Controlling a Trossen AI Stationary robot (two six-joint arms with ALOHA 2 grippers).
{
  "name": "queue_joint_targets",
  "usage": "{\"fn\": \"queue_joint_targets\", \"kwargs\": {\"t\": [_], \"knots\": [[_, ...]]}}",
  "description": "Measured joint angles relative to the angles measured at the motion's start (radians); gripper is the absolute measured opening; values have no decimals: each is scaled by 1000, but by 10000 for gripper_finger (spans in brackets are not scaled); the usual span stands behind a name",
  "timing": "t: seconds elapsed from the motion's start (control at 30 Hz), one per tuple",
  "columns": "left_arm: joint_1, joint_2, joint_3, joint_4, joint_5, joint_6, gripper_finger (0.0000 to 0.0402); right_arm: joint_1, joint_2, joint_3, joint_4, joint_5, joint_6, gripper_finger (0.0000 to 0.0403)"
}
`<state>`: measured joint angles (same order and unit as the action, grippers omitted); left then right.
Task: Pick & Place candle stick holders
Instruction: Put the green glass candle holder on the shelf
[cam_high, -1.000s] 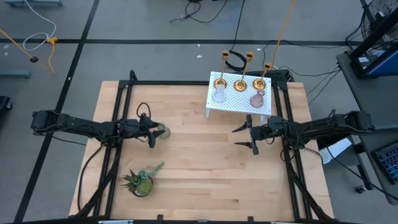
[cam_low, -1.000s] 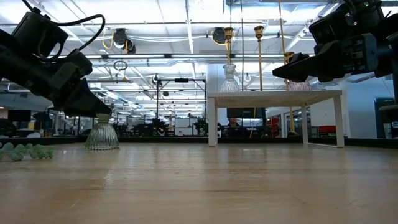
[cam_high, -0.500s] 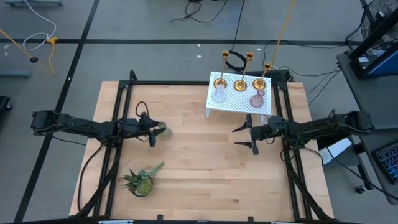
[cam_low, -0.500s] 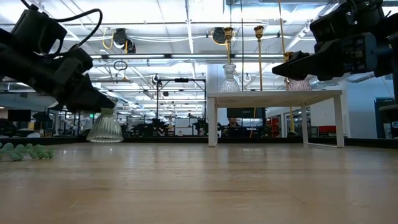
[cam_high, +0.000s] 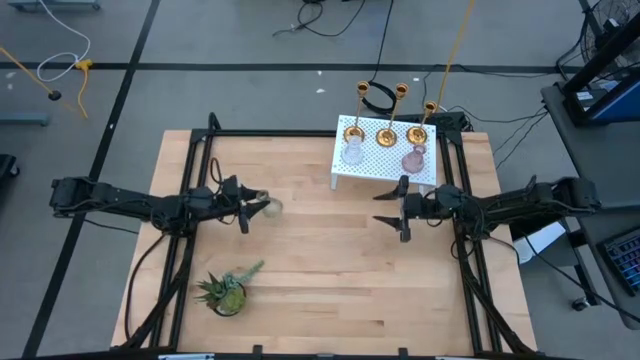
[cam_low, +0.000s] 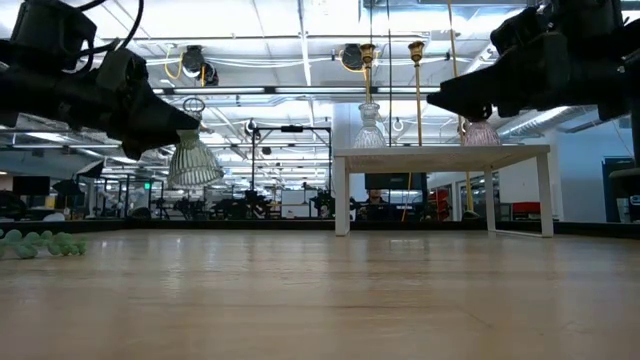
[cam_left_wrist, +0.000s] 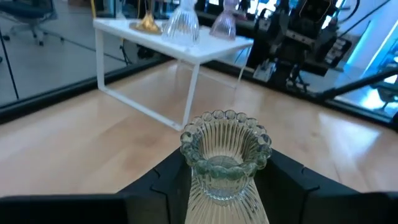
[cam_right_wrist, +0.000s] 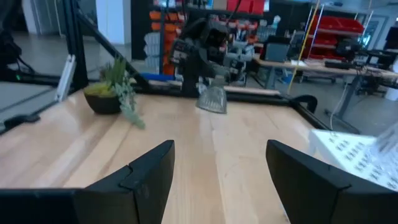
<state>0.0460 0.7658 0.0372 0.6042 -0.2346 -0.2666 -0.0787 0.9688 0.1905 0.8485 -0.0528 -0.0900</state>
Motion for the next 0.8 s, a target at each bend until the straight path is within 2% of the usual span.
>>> {"fn": "queue_joint_targets", "kwargs": {"t": [0.27, 0.47, 0.8], "knots": [[0, 50, 55, 9, 10, 1, 149, 0, 156, 0, 206, 4, 25, 247], [0, 237, 193, 10, 21, 53, 167, 0, 219, 0, 269, 5, 26, 247], [0, 541, 473, 4, 106, 144, 171, 0, 221, 0, 263, 4, 52, 247]]}}
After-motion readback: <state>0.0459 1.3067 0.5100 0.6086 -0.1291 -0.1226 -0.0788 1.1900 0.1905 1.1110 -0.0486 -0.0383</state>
